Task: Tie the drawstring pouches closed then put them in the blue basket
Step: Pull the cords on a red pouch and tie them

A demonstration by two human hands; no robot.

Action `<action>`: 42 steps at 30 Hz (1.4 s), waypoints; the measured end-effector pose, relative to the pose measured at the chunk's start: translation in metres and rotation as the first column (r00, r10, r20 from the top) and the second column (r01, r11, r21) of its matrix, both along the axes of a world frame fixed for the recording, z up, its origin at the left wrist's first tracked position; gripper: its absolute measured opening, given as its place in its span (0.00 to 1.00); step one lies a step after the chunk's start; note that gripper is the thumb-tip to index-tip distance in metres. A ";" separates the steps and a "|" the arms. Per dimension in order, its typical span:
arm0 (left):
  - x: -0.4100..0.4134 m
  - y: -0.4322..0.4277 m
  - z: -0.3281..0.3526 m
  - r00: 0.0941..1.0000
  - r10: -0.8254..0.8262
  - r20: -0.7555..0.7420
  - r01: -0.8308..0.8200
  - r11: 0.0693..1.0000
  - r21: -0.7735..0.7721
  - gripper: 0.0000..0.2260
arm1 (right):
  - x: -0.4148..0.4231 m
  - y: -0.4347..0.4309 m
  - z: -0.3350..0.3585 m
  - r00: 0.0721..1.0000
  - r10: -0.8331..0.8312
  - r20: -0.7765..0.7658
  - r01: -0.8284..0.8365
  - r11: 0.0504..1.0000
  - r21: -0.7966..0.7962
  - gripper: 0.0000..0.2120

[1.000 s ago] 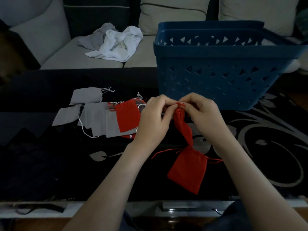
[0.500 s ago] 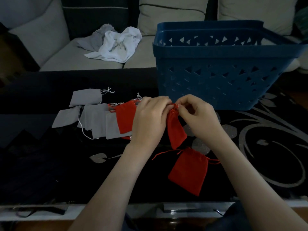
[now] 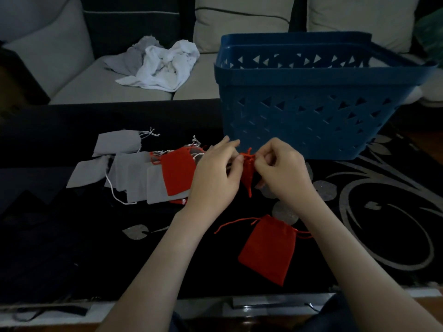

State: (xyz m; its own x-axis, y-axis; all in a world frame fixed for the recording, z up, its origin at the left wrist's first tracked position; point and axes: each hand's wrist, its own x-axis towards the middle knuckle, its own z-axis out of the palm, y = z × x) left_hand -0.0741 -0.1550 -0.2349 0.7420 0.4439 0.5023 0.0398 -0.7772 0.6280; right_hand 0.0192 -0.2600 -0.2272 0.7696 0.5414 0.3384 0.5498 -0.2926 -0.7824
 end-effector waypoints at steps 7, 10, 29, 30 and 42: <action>-0.005 -0.001 0.012 0.982 -0.180 -0.060 0.139 0.898 -0.419 0.10 | -0.004 -0.006 0.007 0.986 0.096 -0.137 -0.085 0.993 0.081 0.04; -0.002 0.000 0.010 0.975 -0.213 -0.066 0.158 0.870 -0.466 0.04 | 0.003 -0.008 0.004 0.964 0.114 -0.242 -0.096 0.992 0.085 0.05; 0.015 0.003 -0.013 0.961 -0.053 -0.270 -0.123 0.796 -0.593 0.06 | 0.023 -0.010 -0.020 0.945 0.048 -0.322 -0.100 0.984 -0.148 0.02; 0.016 0.003 -0.013 0.958 -0.071 -0.279 -0.127 0.764 -0.632 0.07 | 0.027 -0.010 -0.023 0.967 -0.004 -0.254 -0.043 0.983 -0.179 0.02; 0.013 0.002 -0.013 0.896 -0.048 -0.441 -0.079 0.961 -0.265 0.06 | 0.017 -0.045 -0.003 0.964 0.201 -0.175 -0.261 0.844 -0.469 0.14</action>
